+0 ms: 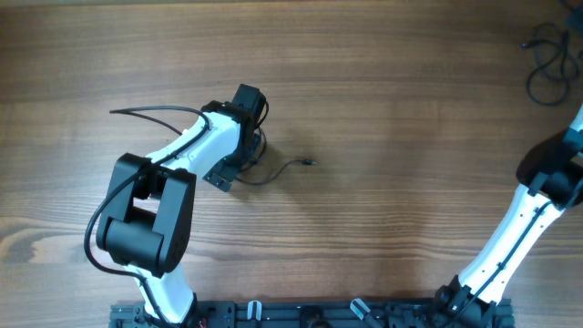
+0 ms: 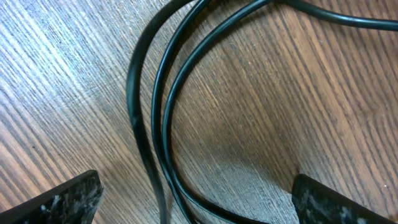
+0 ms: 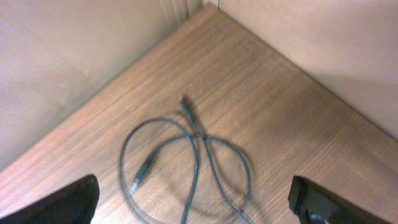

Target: Untangle cables

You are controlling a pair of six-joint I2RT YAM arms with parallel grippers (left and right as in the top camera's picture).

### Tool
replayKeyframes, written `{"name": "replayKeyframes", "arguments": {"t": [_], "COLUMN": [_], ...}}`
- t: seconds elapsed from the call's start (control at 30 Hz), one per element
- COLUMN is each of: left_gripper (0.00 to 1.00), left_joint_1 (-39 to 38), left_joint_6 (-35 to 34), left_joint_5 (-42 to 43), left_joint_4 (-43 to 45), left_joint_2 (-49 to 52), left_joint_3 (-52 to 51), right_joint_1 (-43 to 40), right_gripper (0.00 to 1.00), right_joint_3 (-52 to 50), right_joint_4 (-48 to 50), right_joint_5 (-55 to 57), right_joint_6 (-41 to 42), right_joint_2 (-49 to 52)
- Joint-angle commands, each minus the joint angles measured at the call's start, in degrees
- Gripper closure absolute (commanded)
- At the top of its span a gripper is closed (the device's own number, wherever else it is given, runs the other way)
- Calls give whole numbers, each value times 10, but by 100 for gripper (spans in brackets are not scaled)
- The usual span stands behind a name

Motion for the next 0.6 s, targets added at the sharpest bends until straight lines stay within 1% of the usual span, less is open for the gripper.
{"name": "replayKeyframes", "arguments": {"t": [0.0,0.03,0.07,0.17,0.23,0.3,0.33,0.37,0.47,0.57], "left_gripper": [0,0,0,0,0,0,0,0,0,0], "left_joint_1": [-3,-2,-2,-2,-2,-2,-2,0,13,47], "left_joint_6": [3,3,7,77,101,111,111,126,140,131], "left_joint_5": [14,13,28,31,2,-59,-71,-80,-86,-116], "left_joint_4": [0,24,26,14,-13,-59,-70,-73,-88,-130], "left_joint_2": [17,17,17,-3,-38,-103,-127,-165,-253,-349], "left_joint_3": [-10,-10,-10,1,22,57,66,71,71,71], "right_joint_1": [12,21,33,66,96,134,153,174,232,316], "right_gripper": [0,0,0,0,0,0,0,0,0,0], "right_joint_3": [25,25,25,25,25,25,25,23,-3,-43], "right_joint_4": [-85,-134,-177,-243,-276,-309,-328,-349,-379,-375], "right_joint_5": [-70,-99,-114,-115,-117,-117,-117,-119,-139,-143], "right_joint_6": [23,23,23,40,40,40,40,43,44,4], "right_joint_2": [-118,-147,-173,-213,-237,-250,-250,-249,-248,-247]}}
